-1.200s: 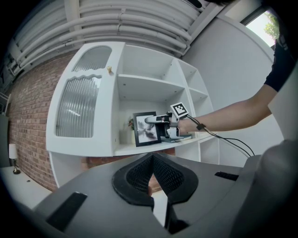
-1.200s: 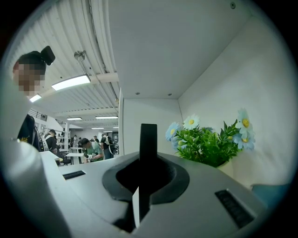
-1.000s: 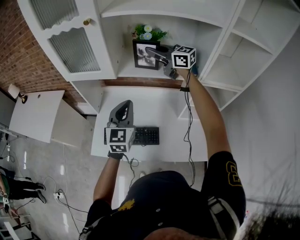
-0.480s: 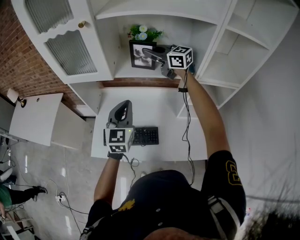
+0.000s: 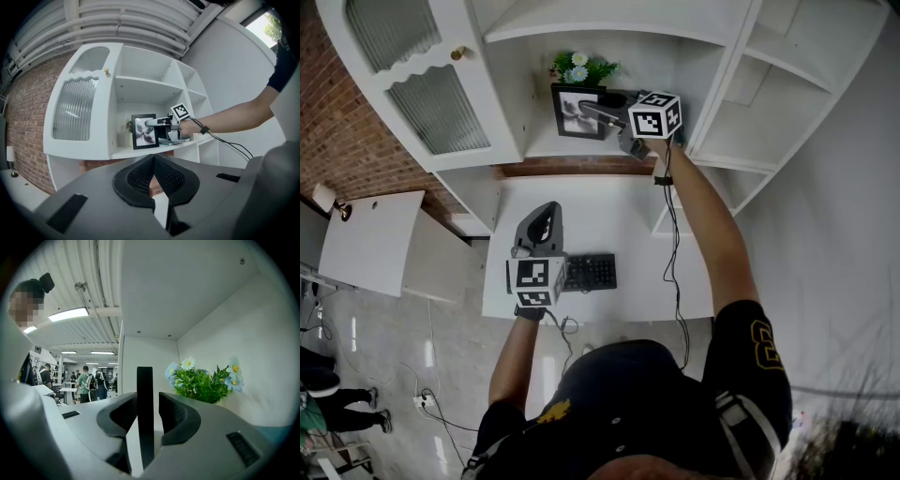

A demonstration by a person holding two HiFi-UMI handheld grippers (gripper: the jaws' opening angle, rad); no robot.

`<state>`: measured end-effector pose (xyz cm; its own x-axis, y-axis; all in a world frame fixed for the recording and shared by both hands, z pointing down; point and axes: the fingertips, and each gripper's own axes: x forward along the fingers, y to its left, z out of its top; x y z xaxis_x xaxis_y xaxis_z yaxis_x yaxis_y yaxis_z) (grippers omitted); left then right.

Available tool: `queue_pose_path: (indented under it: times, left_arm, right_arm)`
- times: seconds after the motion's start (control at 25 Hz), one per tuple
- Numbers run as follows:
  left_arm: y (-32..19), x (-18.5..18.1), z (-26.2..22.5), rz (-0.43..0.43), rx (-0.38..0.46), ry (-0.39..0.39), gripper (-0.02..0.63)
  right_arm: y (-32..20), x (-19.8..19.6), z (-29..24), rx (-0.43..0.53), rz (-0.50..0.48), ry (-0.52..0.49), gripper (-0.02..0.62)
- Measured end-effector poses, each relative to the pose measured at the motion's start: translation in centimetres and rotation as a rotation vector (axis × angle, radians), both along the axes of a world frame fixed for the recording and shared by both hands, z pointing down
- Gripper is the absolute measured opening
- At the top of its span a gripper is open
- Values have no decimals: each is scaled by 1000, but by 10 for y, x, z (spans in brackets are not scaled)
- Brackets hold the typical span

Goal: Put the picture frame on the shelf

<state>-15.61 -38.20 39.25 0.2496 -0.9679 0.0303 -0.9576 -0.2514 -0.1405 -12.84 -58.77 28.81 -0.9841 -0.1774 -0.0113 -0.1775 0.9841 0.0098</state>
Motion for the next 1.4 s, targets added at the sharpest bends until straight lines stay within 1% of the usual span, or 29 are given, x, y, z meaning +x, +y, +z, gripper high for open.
queue_pose_path:
  times: [0.2,0.24,0.32,0.4,0.68,0.8,0.88,1.0,1.08,1.16,1.4]
  left_arm:
    - [0,3,-2,10,2,1,18]
    - [0,4,-1,11,2,0,18]
    - [1,4,-1,14,2,0,18]
    - [2,6,-1,17,3,1,18]
    - [4,12,-4,31,11,0,18]
    - [6,13,-6,35,16,3,18]
    - [7,13,-6,35,17,5,18]
    - [8,11,-6,35,19,9,18]
    - [8,12,-6,39,21,13,18]
    - [9,15,-7,46,22,18,18]
    - [11,20,-8,64,24,15,18]
  right_arm:
    - [3,1,0,6,8,4,135]
    - [3,2,0,6,10,5,150]
    - [5,4,0,9,16,8,201]
    - [7,7,0,15,26,10,222]
    - [9,21,0,28,77,3,234]
    - [9,30,0,26,117,-3,245]
    - [10,41,-1,24,154,-29,247]
    - [16,58,-5,-2,197,-99,247]
    - [20,68,-1,8,230,-109,249]
    - [26,77,4,20,256,-109,249]
    - [62,93,11,28,279,-132,247]
